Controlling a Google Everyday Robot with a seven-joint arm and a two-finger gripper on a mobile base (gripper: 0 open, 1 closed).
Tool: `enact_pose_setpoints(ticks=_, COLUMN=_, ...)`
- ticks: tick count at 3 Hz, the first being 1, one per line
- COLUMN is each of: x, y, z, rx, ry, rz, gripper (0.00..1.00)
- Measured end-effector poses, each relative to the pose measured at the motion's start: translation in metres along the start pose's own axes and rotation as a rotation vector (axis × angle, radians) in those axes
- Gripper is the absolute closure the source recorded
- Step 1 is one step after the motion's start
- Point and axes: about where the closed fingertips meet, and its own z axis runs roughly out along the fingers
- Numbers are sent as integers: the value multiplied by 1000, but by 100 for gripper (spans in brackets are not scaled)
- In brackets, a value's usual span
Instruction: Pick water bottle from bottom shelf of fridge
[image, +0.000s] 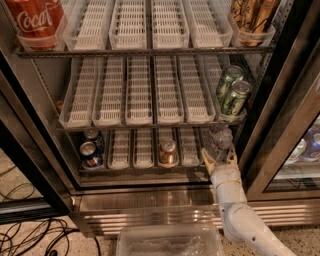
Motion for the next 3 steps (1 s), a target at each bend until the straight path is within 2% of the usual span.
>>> enact_pose_setpoints(ticks=2, x=-4, y=-2, z=15, rx=-2, ry=-9, rz=11, gripper=37)
enact_pose_setpoints(ticks=3, x=-2, y=-1, z=19, rx=-22, ry=3, rz=14, gripper=56)
